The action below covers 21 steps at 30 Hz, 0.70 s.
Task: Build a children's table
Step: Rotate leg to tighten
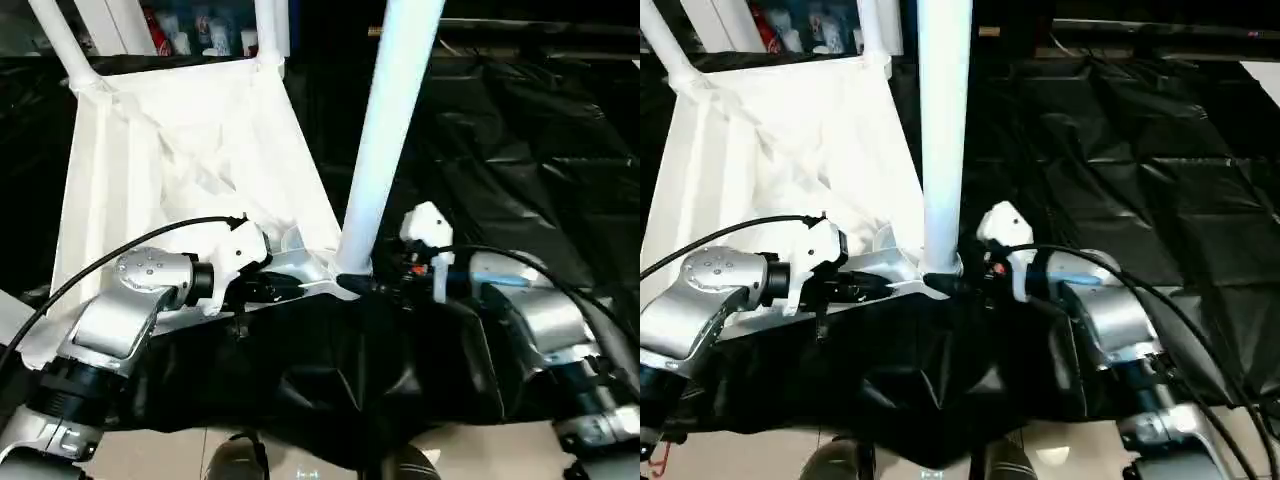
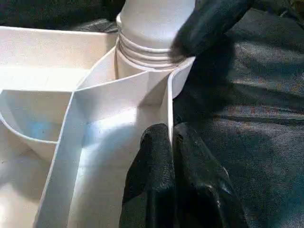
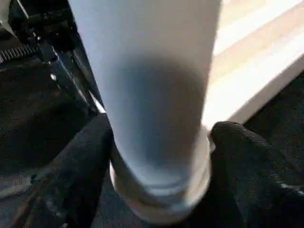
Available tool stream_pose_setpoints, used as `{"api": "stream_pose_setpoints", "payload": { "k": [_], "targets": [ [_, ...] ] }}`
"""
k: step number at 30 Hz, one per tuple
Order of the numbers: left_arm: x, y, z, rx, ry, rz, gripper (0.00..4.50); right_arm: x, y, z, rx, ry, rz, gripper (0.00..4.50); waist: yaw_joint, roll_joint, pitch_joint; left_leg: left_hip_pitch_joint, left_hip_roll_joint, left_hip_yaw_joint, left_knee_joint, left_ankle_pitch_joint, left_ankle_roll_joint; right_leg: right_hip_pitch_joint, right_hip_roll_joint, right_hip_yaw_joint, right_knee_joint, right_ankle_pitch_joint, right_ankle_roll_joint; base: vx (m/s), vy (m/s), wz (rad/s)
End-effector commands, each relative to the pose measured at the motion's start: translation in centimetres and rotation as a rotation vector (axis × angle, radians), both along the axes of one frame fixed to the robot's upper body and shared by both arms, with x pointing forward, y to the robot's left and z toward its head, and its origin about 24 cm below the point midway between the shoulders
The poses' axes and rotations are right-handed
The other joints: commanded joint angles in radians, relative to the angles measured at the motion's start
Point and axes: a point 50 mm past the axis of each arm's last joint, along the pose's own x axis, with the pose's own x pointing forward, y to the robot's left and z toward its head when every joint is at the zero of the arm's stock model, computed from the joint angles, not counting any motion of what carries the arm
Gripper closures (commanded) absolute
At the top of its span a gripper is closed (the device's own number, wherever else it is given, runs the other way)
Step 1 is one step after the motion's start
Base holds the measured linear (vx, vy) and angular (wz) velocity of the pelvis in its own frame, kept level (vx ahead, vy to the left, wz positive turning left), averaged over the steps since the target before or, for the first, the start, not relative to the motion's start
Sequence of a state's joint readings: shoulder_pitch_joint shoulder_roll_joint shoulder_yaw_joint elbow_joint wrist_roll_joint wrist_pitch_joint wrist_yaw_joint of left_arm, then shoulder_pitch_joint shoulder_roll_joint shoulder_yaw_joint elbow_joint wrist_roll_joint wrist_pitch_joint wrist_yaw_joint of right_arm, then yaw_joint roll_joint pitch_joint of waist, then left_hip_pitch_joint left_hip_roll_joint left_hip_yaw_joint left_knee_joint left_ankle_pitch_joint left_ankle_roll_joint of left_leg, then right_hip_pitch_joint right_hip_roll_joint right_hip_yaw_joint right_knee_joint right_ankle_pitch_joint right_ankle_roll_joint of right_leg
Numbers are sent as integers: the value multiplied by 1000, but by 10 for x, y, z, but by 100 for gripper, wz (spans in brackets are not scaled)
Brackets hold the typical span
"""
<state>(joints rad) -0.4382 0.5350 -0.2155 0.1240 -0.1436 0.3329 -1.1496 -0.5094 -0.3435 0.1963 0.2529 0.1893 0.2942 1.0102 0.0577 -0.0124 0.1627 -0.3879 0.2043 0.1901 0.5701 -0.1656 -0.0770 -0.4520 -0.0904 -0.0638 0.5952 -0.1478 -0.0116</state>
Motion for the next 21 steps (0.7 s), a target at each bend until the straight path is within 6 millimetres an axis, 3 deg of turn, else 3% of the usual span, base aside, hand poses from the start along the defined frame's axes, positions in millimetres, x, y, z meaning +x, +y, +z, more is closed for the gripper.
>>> {"api": "stream_pose_setpoints", "payload": {
  "k": [1,4,10,12,13,16,21],
  "targets": [
    [-1,-9,7,-45,-9,-63,450,3,-2,-1,-12,-4,-20,132,0,5,-84,20,22,-2,-59,-132,79,73,-42,47,-45,-112,-288,0,0,0],
    [-1,-9,7,-45,-9,-60,450,4,-1,0,-5,-9,-13,154,1,4,-87,20,21,0,-56,-103,94,74,-40,47,-39,-68,-298,0,0,0],
    [0,-7,4,-41,-1,-38,450,4,-1,-5,-6,3,-12,182,3,4,-88,19,20,1,-54,-102,101,75,-42,48,-39,-76,-299,0,0,0],
    [4,-8,2,-44,-1,13,450,5,0,-8,6,21,-44,183,2,2,-89,19,20,2,-53,-99,102,75,-41,48,-38,-73,-300,0,0,0],
    [11,-11,1,-57,-11,102,450,9,2,-14,23,37,-140,184,0,0,-87,19,20,3,-53,-107,97,74,-41,50,-40,-88,-301,0,0,0],
    [22,-21,-1,-66,-16,204,450,17,9,-24,52,54,-348,184,-3,-3,-83,17,19,0,-57,-155,53,73,-46,51,-53,-217,-267,0,0,0],
    [39,-44,1,-100,-42,310,450,17,35,-35,92,71,-526,185,-4,-2,-84,22,12,-1,-61,-193,19,66,-42,51,-67,-311,-200,0,0,0]
  ]
}}
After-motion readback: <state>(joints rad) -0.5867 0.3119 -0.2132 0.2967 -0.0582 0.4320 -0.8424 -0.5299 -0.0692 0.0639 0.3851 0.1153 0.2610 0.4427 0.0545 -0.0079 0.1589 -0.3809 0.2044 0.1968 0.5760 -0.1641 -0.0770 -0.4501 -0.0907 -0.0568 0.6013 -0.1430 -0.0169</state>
